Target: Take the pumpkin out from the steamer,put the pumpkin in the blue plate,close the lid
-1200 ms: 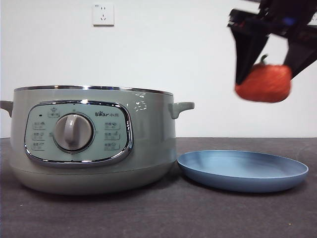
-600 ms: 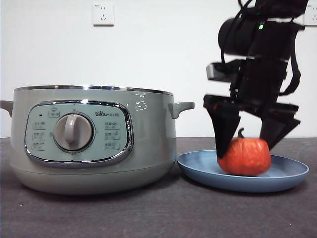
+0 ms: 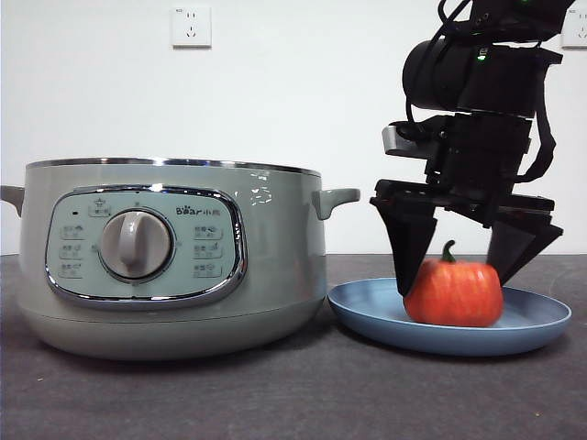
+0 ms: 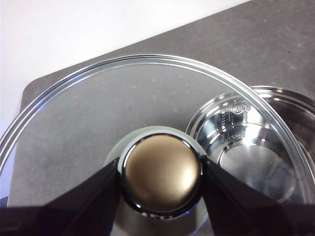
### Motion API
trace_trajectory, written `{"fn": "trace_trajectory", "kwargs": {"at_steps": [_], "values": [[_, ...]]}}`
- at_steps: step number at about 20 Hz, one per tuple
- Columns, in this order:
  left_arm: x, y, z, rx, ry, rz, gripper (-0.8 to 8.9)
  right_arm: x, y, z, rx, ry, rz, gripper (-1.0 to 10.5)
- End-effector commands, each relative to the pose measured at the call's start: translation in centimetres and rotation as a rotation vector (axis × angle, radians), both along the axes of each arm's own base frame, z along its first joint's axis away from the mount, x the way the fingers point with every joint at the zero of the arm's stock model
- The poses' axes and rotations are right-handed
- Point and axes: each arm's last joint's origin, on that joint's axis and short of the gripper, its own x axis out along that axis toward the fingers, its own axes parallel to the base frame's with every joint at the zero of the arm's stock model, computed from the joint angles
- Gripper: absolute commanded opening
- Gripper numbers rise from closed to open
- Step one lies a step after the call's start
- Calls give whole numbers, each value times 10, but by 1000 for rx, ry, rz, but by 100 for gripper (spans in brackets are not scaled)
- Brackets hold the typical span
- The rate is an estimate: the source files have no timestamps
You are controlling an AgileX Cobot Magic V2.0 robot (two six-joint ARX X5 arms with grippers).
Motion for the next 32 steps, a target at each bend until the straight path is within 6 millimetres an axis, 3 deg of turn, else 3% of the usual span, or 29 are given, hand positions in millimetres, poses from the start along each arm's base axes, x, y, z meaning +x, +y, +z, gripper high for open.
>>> {"fn": "trace_trajectory", "kwargs": {"at_steps": [1, 4, 7, 12, 15, 23, 32], "values": [[-2, 1, 10, -31, -75, -4, -8, -4, 0, 4, 10, -8, -7, 567], [-1, -2, 12, -82, -88, -82, -8, -12, -4, 28, 43, -73, -7, 566], [6, -8, 13, -116, -90, -142, -8, -28, -12, 64, 93, -173, -14, 566], [33, -25, 5, -134, -30, -218, -8, -66, -31, 121, 183, -356, -13, 566], [54, -38, -6, -144, 8, -257, -8, -89, -42, 145, 222, -438, -14, 566], [103, -70, -50, -160, 118, -324, -8, -132, -63, 175, 286, -555, -23, 564], [130, -98, -88, -132, 243, -357, -8, -146, -69, 183, 308, -602, -29, 564]]}}
